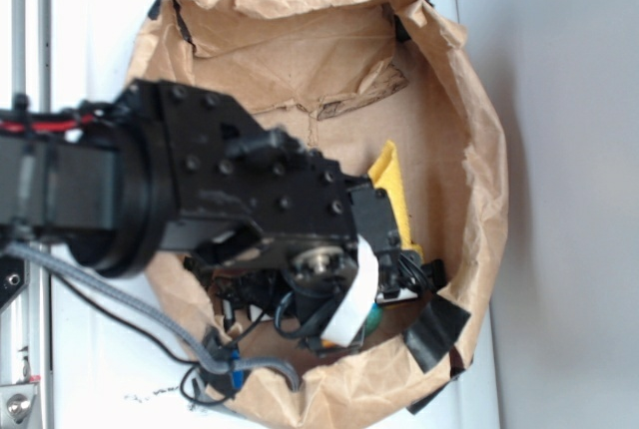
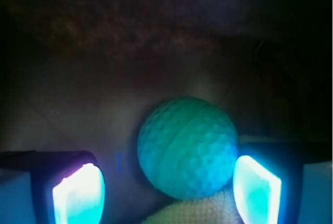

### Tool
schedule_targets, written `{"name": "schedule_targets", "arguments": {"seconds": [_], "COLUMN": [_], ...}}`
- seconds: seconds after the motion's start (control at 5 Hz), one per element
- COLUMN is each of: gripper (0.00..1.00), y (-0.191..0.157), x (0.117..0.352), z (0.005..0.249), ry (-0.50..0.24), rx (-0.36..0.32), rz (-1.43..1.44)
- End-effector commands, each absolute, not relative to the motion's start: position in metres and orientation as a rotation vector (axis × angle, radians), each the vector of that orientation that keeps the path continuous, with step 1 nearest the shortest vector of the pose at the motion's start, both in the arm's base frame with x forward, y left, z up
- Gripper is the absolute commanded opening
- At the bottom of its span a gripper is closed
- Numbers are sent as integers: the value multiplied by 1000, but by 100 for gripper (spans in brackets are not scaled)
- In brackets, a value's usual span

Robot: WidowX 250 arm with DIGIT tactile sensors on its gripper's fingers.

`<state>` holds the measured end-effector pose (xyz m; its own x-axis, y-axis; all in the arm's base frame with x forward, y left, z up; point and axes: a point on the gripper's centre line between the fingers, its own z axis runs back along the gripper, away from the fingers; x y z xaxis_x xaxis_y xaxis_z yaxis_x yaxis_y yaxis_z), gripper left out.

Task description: Grab the green ball.

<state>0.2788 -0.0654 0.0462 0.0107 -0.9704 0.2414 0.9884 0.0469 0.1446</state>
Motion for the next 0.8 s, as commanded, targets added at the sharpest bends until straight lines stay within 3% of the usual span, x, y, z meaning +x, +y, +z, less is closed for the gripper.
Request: {"name": "schedule_targets", "arguments": {"seconds": [0.0,0.2,0.4,0.6], "gripper": [0,0,0,0], "y": [-79,-75,-66,-54], "x": [291,295,301,289], "z": [35,34,54,96], "ry": [-304,-307,-315,-363], "rx": [-80,-78,-113,-141], "rz": [-1493,-1450,-1341,-1227]}}
